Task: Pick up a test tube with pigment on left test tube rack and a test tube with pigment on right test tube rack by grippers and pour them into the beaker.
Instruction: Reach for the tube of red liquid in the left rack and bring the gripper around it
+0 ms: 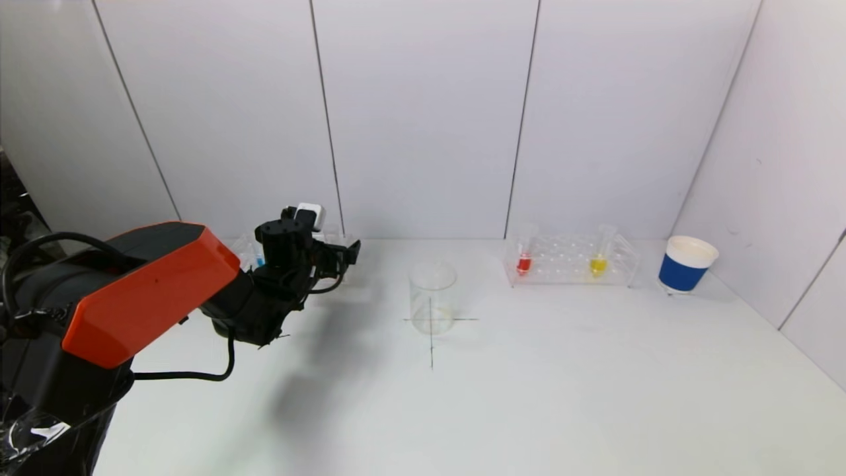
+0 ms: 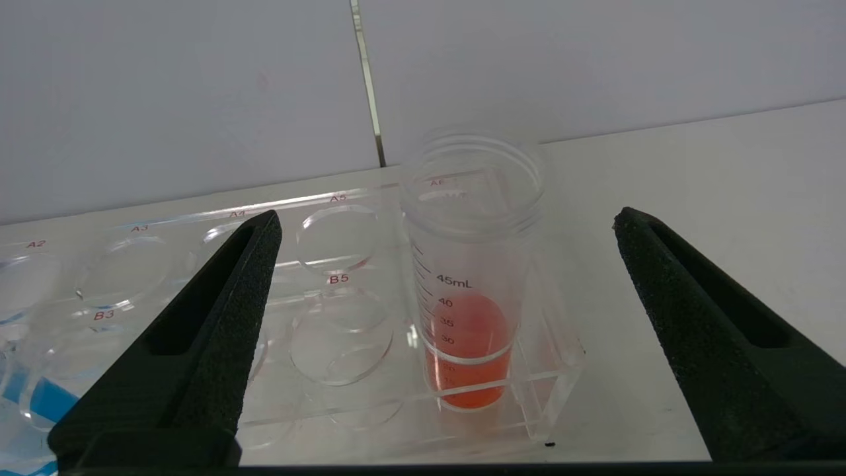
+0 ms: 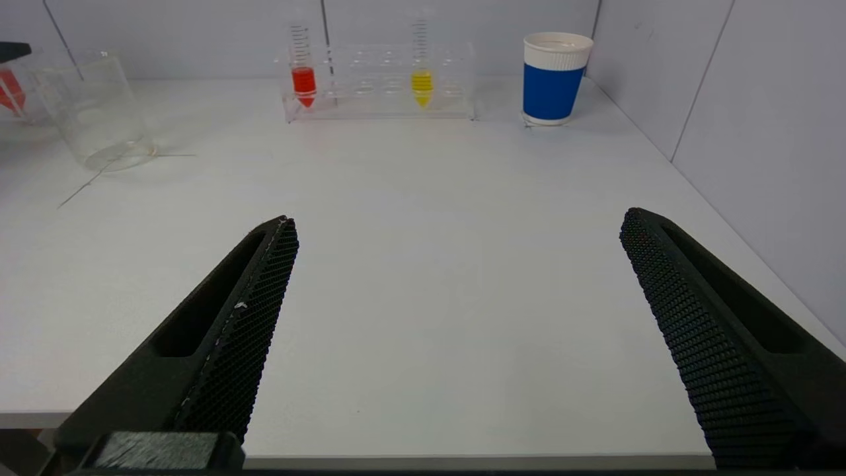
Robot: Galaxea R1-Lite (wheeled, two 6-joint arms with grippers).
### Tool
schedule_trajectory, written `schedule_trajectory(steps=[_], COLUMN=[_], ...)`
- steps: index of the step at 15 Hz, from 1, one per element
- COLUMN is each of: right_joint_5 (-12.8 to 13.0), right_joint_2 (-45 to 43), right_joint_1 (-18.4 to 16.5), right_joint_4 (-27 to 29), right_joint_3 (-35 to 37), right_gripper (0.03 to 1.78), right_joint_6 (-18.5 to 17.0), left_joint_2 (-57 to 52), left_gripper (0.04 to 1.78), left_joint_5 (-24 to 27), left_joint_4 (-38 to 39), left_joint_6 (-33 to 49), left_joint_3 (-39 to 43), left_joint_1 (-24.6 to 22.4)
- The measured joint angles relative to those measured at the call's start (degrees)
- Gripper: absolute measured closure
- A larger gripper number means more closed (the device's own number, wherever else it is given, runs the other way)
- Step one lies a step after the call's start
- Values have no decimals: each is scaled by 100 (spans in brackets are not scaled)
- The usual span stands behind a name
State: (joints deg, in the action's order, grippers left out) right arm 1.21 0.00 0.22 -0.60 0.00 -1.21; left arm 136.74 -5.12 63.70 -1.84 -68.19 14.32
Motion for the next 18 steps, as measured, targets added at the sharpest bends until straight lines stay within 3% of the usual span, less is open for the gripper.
schedule_trajectory(steps=[10, 18], right_joint_5=[0, 2], right_joint_2=[0, 0], right_joint_1=[0, 0], right_joint_4=[0, 0], right_joint_3=[0, 0], right_gripper=[4, 4], right_joint_6=[0, 0], left_joint_2=[444, 544], left_gripper=[6, 6], left_joint_5=[-254, -273], left_joint_4=[1174, 1301], left_joint_6=[-110, -206], left_joint_3=[17, 9], left_joint_1=[138, 135])
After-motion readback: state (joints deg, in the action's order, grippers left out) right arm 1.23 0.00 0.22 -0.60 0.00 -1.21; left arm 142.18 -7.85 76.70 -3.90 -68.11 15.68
